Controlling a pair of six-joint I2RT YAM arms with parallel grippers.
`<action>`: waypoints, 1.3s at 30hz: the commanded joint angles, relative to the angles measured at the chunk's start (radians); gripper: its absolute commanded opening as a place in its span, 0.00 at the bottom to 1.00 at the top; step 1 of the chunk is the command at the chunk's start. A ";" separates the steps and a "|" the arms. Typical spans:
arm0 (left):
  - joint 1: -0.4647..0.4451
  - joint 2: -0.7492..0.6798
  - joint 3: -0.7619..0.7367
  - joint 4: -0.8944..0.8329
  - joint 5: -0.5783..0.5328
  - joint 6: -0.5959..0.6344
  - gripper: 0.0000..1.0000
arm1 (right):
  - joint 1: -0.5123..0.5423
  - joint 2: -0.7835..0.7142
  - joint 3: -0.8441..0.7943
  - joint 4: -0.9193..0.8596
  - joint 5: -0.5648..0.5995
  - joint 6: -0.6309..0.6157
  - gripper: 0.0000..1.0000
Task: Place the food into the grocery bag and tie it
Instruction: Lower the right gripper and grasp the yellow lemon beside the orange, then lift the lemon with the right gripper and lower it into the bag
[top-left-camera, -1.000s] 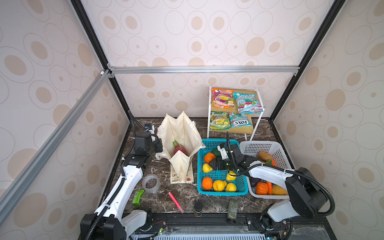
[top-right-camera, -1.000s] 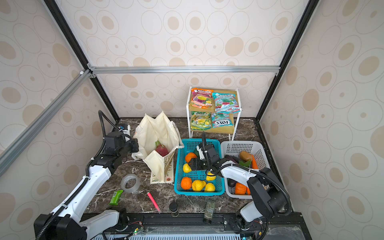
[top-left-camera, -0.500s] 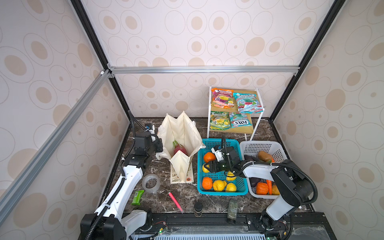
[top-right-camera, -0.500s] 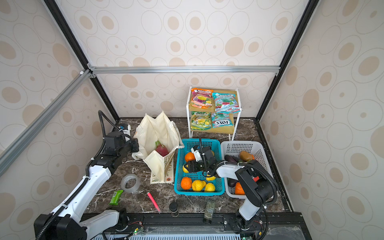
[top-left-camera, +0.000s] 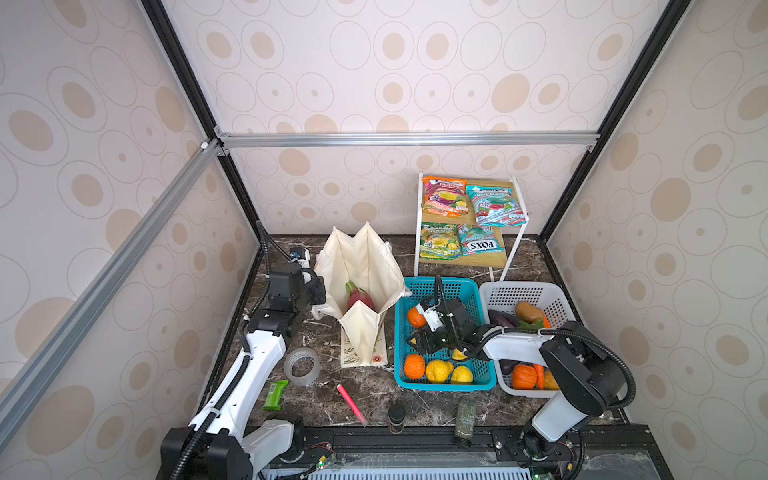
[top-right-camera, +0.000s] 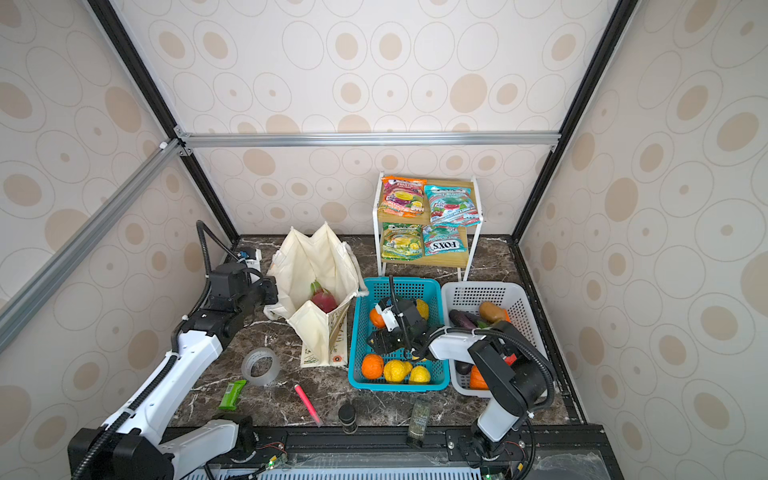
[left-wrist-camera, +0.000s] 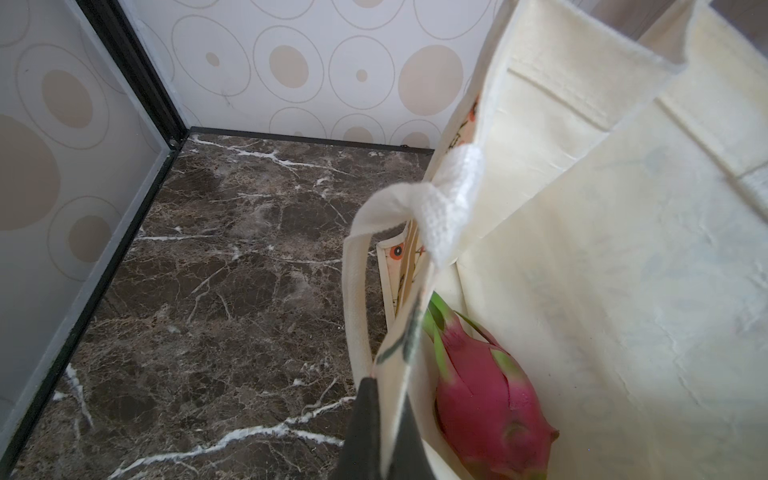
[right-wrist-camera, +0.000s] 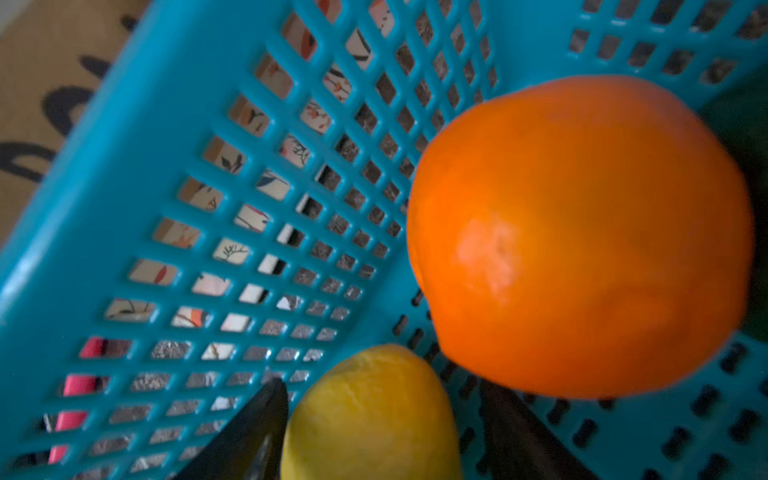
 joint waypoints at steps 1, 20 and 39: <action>0.005 -0.015 0.009 0.041 -0.008 0.009 0.00 | 0.000 -0.073 -0.031 -0.023 0.006 -0.041 0.78; 0.005 -0.033 0.008 0.042 -0.007 0.011 0.00 | -0.018 -0.071 -0.037 -0.043 0.093 -0.029 0.71; 0.004 -0.046 0.010 0.042 0.002 0.011 0.00 | 0.020 -0.124 -0.015 -0.092 0.165 0.017 0.55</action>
